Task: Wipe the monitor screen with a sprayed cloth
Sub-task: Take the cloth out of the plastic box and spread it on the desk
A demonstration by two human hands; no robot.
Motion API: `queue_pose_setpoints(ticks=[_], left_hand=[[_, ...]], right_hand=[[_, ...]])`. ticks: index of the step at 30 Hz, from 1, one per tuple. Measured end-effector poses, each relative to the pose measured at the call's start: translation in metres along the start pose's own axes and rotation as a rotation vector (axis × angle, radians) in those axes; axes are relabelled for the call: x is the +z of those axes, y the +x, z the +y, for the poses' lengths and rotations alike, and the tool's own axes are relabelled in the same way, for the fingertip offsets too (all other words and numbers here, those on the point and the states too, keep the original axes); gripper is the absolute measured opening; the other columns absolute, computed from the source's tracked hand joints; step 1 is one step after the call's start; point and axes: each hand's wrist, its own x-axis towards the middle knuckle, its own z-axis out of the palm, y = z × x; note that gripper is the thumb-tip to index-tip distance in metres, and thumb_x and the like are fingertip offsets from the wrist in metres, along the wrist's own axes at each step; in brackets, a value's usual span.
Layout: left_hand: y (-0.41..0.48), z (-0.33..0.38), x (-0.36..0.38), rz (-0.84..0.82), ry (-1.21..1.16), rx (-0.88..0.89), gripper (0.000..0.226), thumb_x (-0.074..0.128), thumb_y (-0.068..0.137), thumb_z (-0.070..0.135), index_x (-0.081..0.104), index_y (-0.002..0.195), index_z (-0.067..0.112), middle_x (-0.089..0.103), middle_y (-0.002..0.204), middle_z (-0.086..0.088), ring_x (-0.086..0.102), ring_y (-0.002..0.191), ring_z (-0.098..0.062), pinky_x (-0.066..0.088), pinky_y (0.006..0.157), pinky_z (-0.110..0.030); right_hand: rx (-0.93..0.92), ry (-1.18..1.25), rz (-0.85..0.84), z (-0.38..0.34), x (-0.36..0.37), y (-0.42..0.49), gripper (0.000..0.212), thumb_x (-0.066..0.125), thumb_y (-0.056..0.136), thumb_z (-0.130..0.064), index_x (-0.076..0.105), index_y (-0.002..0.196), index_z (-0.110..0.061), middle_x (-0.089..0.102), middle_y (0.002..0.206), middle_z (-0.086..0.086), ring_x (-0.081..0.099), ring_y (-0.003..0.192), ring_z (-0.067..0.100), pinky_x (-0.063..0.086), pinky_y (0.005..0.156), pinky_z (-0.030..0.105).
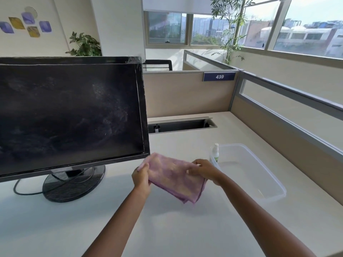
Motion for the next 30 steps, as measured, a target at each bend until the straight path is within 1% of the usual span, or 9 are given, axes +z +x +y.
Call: queue_pose_setpoints(ticks=[2,5,9,12,15,18,21,25,30], left_hand=[[0.011,-0.015,-0.014,0.039,0.169,-0.023,0.025,0.052,0.087,0.002,0.053,0.111,-0.006,0.057,0.094,-0.017,0.054,0.082,-0.03,0.05,0.058,-0.032],[0.018,-0.036,-0.028,0.031,0.441,-0.007,0.022,0.058,0.083,0.004,0.055,0.103,-0.005,0.06,0.105,-0.025,0.055,0.082,-0.03,0.051,0.046,-0.027],[0.011,-0.047,-0.036,0.028,0.902,0.11,0.031,0.062,0.08,0.015,0.055,0.108,0.003,0.064,0.111,-0.018,0.06,0.097,-0.034,0.048,0.076,-0.034],[0.004,-0.05,-0.033,0.062,1.117,0.194,0.039,0.058,0.083,0.021,0.047,0.117,0.006,0.056,0.12,-0.016,0.054,0.109,-0.035,0.045,0.081,-0.037],[-0.002,-0.056,-0.029,0.121,1.324,0.527,0.046,0.051,0.088,0.03,0.042,0.126,0.006,0.049,0.127,-0.02,0.048,0.115,-0.035,0.044,0.089,-0.039],[0.0,-0.065,-0.022,-0.01,1.441,0.854,0.053,0.028,0.095,0.033,0.03,0.139,0.004,0.032,0.147,-0.021,0.031,0.136,-0.033,0.031,0.109,-0.038],[0.01,-0.078,-0.015,-0.17,1.666,0.749,0.057,0.022,0.097,0.039,0.009,0.145,0.01,0.007,0.156,-0.013,0.007,0.145,-0.025,0.011,0.117,-0.034],[0.021,-0.092,-0.018,-0.267,1.799,0.562,0.061,0.022,0.096,0.043,0.004,0.146,0.014,0.0,0.157,-0.01,0.0,0.145,-0.024,0.007,0.117,-0.038],[0.03,-0.099,-0.027,-0.261,1.772,0.6,0.061,0.023,0.095,0.046,0.003,0.146,0.02,-0.004,0.157,-0.005,-0.002,0.145,-0.019,0.009,0.116,-0.038]], right_hand=[[-0.009,-0.15,0.069,-0.001,-0.005,0.013,0.029,0.072,0.079,-0.028,0.062,0.101,-0.012,0.055,0.1,0.003,0.055,0.094,0.018,0.042,0.07,0.023],[-0.036,-0.368,0.103,-0.002,-0.004,0.032,0.036,0.074,0.077,-0.03,0.063,0.106,-0.012,0.06,0.11,0.006,0.055,0.105,0.022,0.042,0.08,0.027],[-0.088,-0.554,0.132,-0.001,0.01,0.047,0.026,0.064,0.083,-0.02,0.062,0.108,-0.013,0.062,0.116,0.009,0.057,0.104,0.024,0.045,0.081,0.031],[-0.166,-0.675,0.234,0.005,0.021,0.051,0.029,0.053,0.09,-0.013,0.055,0.119,-0.016,0.055,0.125,0.007,0.054,0.11,0.024,0.043,0.091,0.036],[-0.23,-0.757,0.316,0.016,0.035,0.047,0.039,0.045,0.095,-0.019,0.041,0.134,-0.017,0.039,0.141,0.007,0.042,0.126,0.023,0.038,0.099,0.039],[-0.26,-0.795,0.298,0.028,0.056,0.037,0.048,0.039,0.097,-0.033,0.028,0.142,-0.017,0.025,0.152,0.008,0.024,0.139,0.02,0.028,0.11,0.04],[-0.252,-0.846,0.218,0.045,0.077,0.025,0.05,0.035,0.096,-0.038,0.027,0.142,-0.018,0.026,0.151,0.006,0.021,0.139,0.019,0.023,0.112,0.039],[-0.23,-0.878,0.103,0.063,0.078,0.014,0.052,0.028,0.099,-0.04,0.021,0.145,-0.017,0.02,0.153,0.0,0.016,0.141,0.016,0.015,0.114,0.04],[-0.329,-0.631,0.121,0.045,0.046,0.008,0.041,0.039,0.097,-0.02,0.037,0.138,-0.015,0.039,0.141,0.007,0.04,0.128,0.02,0.035,0.101,0.031]])
